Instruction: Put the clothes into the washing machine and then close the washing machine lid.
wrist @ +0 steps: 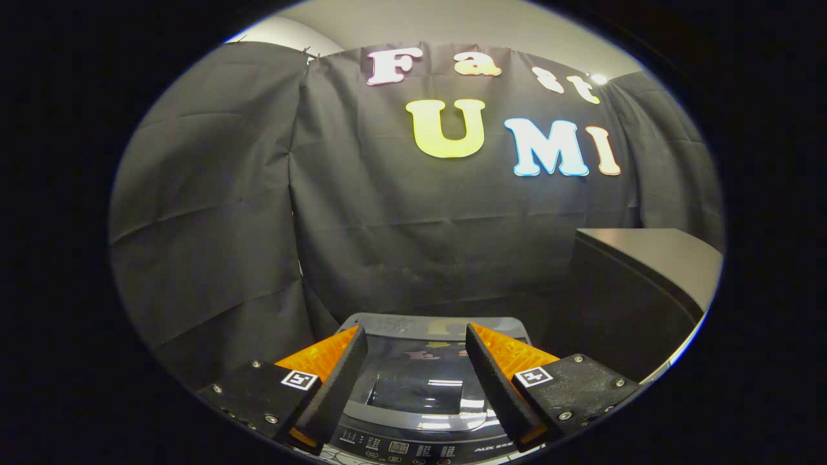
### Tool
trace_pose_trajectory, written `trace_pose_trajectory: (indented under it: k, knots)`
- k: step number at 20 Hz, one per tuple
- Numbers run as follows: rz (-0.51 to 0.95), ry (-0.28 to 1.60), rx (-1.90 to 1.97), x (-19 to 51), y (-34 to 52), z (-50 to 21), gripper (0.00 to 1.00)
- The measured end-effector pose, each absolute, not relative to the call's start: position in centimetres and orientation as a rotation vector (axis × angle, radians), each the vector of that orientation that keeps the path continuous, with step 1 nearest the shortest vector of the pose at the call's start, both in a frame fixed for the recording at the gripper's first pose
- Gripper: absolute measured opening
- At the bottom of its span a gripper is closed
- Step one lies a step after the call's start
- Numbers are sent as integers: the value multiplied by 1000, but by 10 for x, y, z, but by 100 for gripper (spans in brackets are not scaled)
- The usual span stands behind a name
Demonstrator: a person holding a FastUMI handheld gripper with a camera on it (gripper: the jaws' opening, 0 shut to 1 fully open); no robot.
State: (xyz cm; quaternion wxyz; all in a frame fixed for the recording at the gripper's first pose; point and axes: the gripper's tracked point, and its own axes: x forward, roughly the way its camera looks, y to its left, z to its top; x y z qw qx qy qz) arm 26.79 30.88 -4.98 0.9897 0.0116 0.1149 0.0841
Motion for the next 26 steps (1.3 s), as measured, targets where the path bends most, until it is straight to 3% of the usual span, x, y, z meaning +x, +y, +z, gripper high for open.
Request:
trace_pose_trajectory:
  k: [15,26]
  knots:
    - [126,46,-20,153,147,48,95]
    - [63,-6,-22,66,47,76,95]
